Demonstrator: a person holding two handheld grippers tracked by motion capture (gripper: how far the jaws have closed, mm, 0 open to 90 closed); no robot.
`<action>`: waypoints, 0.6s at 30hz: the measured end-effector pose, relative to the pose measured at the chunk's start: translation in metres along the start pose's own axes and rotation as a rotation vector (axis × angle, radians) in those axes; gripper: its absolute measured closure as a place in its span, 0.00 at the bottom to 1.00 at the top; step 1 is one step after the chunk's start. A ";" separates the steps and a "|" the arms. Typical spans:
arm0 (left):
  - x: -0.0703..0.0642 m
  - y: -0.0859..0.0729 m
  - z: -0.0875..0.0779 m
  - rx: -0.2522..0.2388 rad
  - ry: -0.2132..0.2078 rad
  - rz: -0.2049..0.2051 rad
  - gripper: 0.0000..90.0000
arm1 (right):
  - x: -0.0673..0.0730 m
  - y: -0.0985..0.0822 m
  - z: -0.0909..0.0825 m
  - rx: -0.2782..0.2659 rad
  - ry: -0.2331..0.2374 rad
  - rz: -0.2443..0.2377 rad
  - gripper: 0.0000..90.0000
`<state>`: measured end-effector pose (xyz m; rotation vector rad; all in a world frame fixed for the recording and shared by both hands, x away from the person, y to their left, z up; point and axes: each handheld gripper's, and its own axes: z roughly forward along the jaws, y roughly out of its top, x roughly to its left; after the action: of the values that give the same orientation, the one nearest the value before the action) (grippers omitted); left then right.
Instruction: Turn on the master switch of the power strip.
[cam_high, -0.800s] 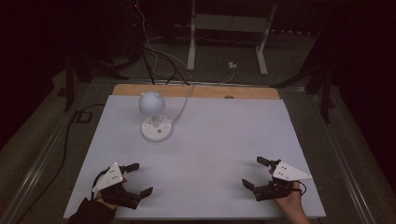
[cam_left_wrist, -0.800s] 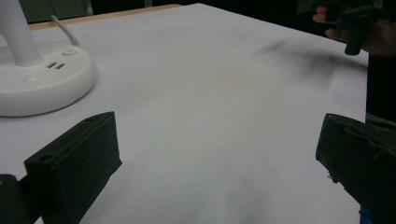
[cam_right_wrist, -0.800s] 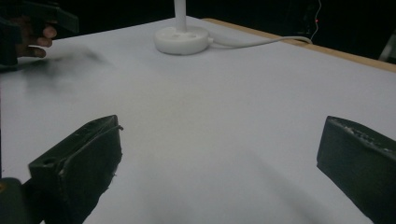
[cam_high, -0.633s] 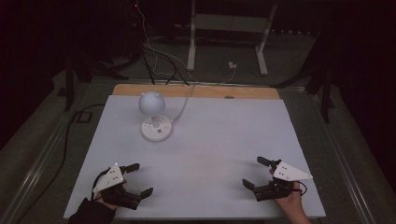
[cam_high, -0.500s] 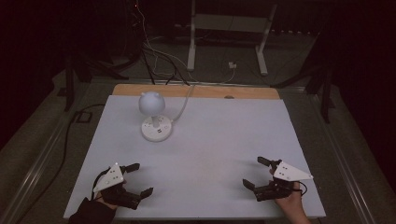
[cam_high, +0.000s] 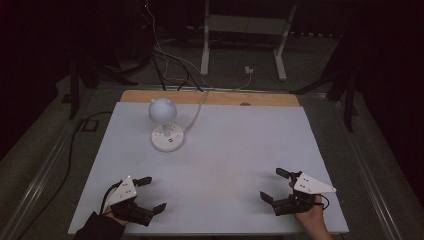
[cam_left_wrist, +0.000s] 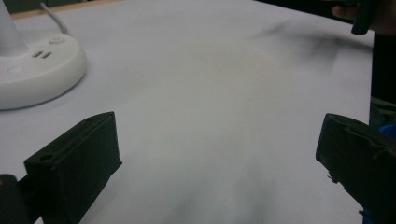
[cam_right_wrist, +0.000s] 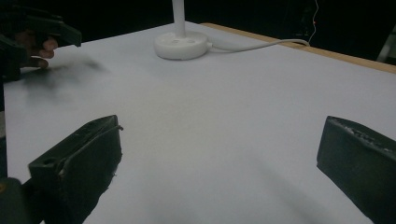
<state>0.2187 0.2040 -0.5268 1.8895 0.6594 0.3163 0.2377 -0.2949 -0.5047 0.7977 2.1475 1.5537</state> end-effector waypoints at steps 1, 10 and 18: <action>-0.001 0.000 0.001 0.006 -0.006 0.002 0.00 | 0.000 0.000 0.000 -0.001 0.001 0.006 0.00; -0.004 0.007 0.002 0.013 -0.013 0.005 0.00 | 0.002 0.001 -0.001 -0.011 0.002 0.002 0.00; -0.006 0.021 0.003 0.012 -0.038 0.022 0.00 | 0.004 0.002 -0.002 -0.016 0.012 -0.002 0.00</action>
<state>0.2216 0.1922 -0.5083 1.9106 0.6162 0.2904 0.2338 -0.2929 -0.5021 0.7823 2.1415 1.5764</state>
